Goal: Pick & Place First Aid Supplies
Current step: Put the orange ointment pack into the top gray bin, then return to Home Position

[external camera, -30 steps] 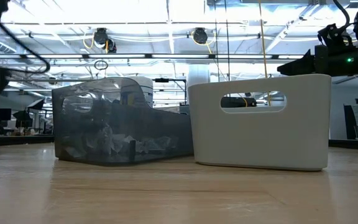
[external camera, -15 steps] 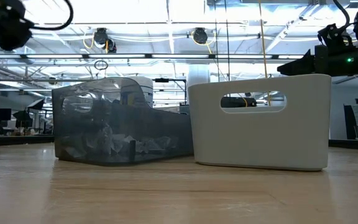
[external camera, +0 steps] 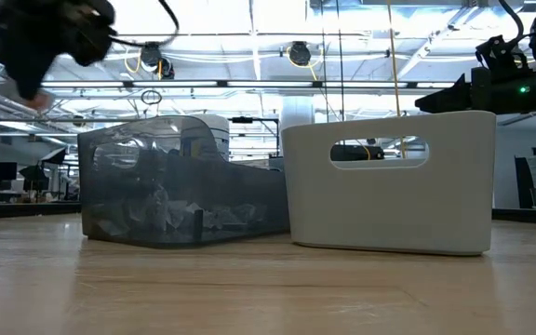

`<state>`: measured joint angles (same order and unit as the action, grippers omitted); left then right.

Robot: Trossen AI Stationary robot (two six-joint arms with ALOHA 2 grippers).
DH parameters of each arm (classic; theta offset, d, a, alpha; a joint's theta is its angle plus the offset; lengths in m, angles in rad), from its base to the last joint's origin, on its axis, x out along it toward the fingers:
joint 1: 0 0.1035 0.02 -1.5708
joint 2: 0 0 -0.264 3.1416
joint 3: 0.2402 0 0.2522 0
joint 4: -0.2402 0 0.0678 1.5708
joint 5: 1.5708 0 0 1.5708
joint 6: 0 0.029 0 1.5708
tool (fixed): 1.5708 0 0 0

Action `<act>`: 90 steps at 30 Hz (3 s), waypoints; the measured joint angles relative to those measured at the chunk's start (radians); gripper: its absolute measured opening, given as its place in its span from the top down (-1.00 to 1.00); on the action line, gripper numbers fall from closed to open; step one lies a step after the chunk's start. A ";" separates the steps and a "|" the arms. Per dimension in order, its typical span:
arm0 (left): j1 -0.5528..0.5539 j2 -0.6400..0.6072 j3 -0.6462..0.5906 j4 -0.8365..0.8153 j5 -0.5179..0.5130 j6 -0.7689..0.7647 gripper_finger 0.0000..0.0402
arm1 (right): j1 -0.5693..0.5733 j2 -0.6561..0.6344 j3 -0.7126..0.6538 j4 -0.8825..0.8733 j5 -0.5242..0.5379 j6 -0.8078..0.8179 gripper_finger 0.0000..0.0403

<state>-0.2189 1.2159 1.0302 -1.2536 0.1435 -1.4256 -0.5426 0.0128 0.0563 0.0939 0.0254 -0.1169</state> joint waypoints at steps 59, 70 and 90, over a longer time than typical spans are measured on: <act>0.746 0.947 0.808 0.068 0.067 0.919 0.67 | 0.000 0.000 0.000 0.000 0.000 0.000 -0.31; 0.740 0.812 0.806 0.022 0.038 0.972 -0.08 | 0.000 0.000 0.000 0.000 0.000 0.000 -0.31; 0.624 0.104 0.057 0.514 -0.068 1.265 -0.28 | 0.000 0.000 0.000 0.000 0.000 0.000 -0.31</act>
<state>0.4047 1.3201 1.0877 -0.7393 0.0760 -0.1607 -0.5424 0.0126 0.0561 0.0937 0.0252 -0.1172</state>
